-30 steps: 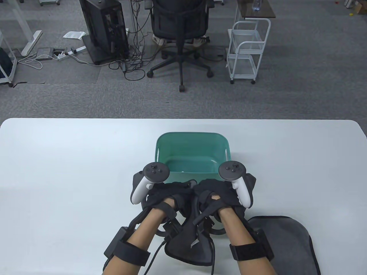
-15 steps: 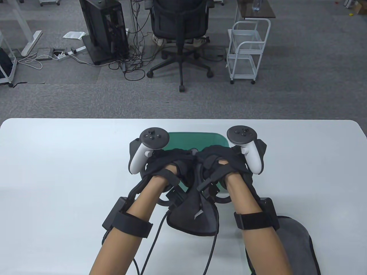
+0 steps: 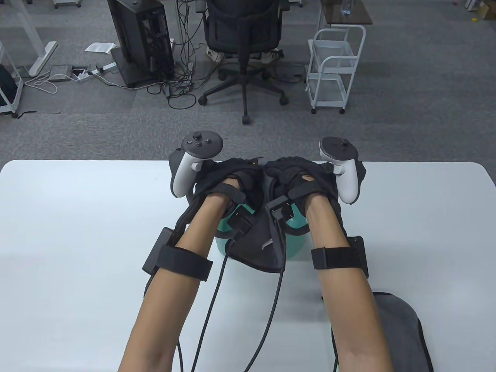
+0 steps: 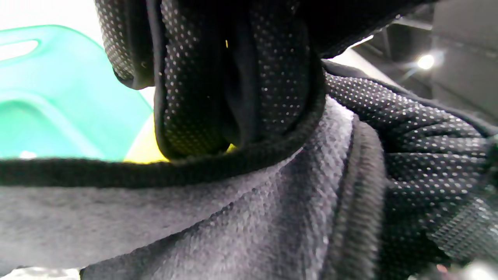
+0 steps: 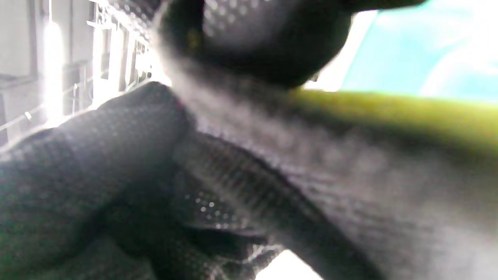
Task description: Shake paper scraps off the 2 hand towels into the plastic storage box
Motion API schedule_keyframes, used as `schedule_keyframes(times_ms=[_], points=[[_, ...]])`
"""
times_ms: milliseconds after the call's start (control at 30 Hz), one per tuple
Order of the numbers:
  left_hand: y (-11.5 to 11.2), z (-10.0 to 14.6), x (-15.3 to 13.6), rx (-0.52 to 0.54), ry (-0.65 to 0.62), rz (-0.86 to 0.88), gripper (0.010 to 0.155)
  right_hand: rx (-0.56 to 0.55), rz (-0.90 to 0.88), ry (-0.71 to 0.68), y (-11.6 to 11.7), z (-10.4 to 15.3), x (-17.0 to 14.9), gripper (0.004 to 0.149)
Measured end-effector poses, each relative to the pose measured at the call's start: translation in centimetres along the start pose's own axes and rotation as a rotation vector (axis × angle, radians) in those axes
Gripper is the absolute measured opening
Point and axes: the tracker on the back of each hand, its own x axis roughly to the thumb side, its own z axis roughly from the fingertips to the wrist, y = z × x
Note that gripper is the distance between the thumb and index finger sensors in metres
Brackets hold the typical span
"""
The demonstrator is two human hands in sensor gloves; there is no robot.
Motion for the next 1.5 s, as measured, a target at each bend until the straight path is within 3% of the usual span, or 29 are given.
schedule_keyframes(times_ms=[133,533,800,967,1200,1300,1367,1400,1467,1500], points=[[0.6,-0.6,0.1,0.049,-0.041,0.095,0.046,-0.018,-0.108,-0.066,-0.3,-0.7,0.2,0.042],[0.6,-1.9,-1.0,0.139,-0.209,0.043,0.046,-0.003,-0.249,-0.254,-0.5,-3.4,-1.0,0.042],[-1.8,-2.9,-4.4,0.242,-0.287,0.000,0.047,-0.004,-0.130,-0.389,0.0,-4.4,-4.0,0.042],[-4.0,-3.4,-7.1,0.294,-0.320,-0.131,0.047,-0.098,-0.001,-0.484,0.5,-4.5,-7.9,0.042],[-2.7,-1.6,-6.2,0.418,-0.364,-0.302,0.047,-0.164,-0.078,-0.621,-1.2,-2.8,-8.1,0.041],[-3.5,-2.3,-8.0,0.424,-0.300,-0.361,0.047,-0.195,0.054,-0.553,-0.8,-3.6,-10.0,0.041],[-3.4,-1.6,-8.1,0.538,-0.335,-0.340,0.047,-0.232,-0.076,-0.633,-1.4,-2.9,-9.7,0.041],[-3.5,-1.6,-8.1,0.530,-0.358,-0.339,0.047,-0.235,-0.106,-0.643,-1.4,-2.8,-9.6,0.041],[-3.9,-2.5,-8.8,0.472,-0.270,-0.417,0.047,-0.208,0.104,-0.555,-1.0,-3.5,-10.2,0.041],[-3.9,-2.0,-9.2,0.484,-0.289,-0.447,0.047,-0.231,0.120,-0.563,-1.5,-3.3,-10.5,0.041]])
